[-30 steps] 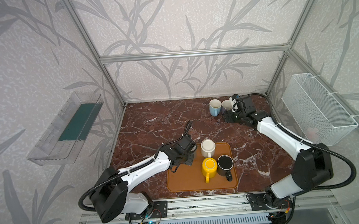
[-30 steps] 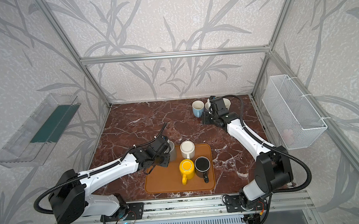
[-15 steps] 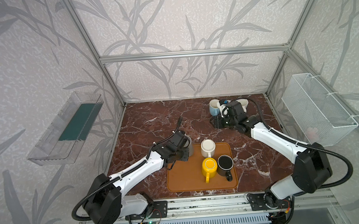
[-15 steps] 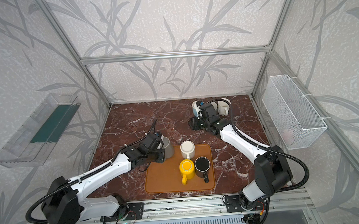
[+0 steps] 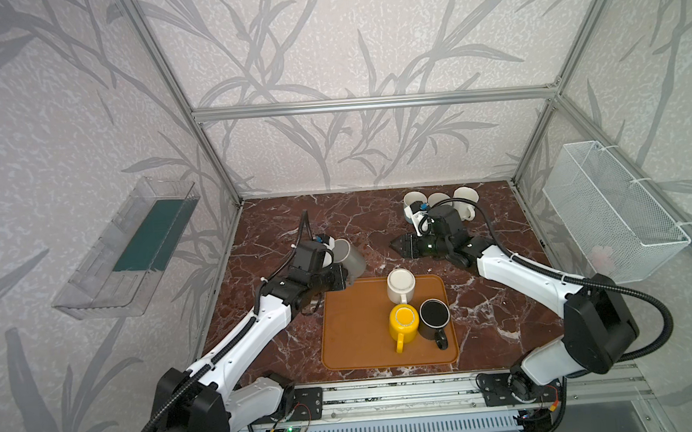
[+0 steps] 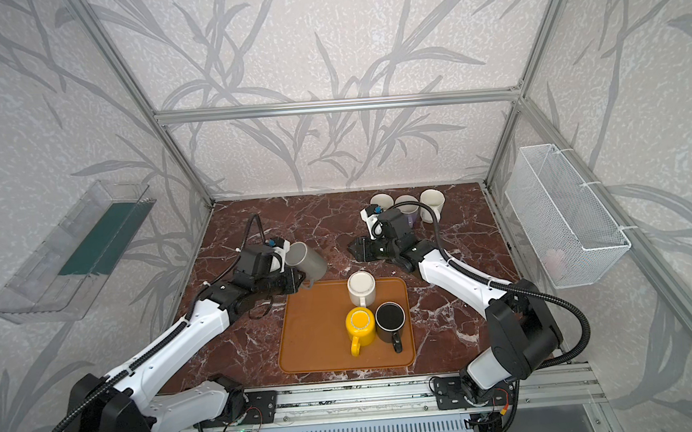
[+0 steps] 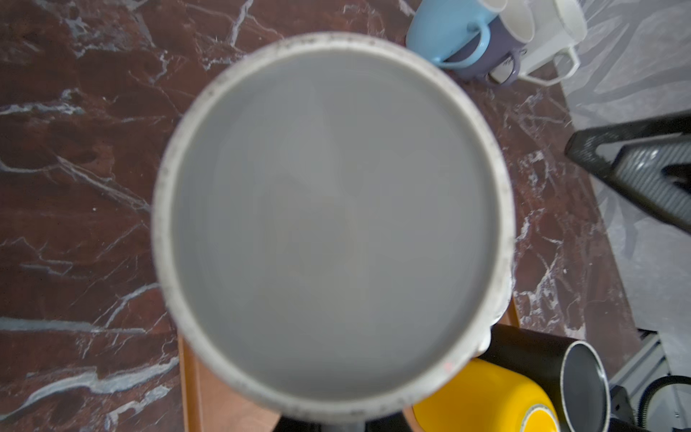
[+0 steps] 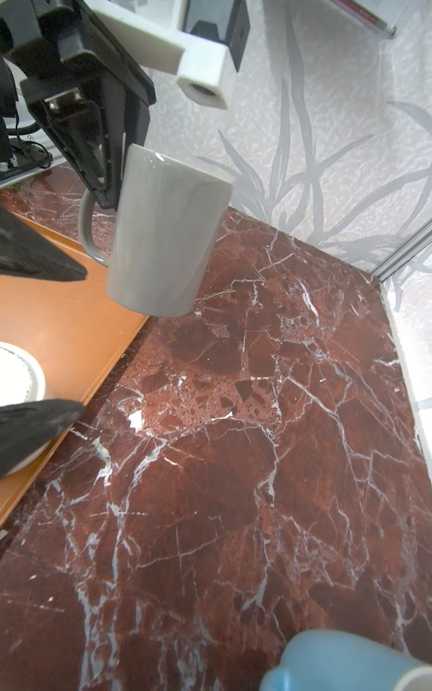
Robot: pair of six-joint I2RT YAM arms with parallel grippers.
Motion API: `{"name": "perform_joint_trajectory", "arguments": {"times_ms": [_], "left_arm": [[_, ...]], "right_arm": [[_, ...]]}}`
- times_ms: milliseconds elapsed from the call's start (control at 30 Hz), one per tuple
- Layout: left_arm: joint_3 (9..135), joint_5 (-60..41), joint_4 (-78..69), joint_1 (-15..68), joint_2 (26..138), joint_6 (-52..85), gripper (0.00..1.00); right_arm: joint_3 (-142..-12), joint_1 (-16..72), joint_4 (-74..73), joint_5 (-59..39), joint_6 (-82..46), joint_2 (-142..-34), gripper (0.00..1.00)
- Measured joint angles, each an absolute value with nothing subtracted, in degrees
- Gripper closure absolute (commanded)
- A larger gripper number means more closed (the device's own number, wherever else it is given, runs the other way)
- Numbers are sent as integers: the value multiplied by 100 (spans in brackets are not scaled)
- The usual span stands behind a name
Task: Turn the mug right side up
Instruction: 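Raise the grey mug above the table while the right gripper approaches it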
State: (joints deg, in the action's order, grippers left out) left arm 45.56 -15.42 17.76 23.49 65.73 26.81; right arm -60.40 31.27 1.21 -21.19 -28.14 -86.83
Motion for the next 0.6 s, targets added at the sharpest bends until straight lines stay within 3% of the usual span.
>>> {"name": "perform_joint_trajectory", "arguments": {"times_ms": [600], "left_arm": [[4136,-3448,-770,1225,6521,3955,100]], "right_arm": [[-5787,3260,-1549,-3050,-3826,-8696,48]]}}
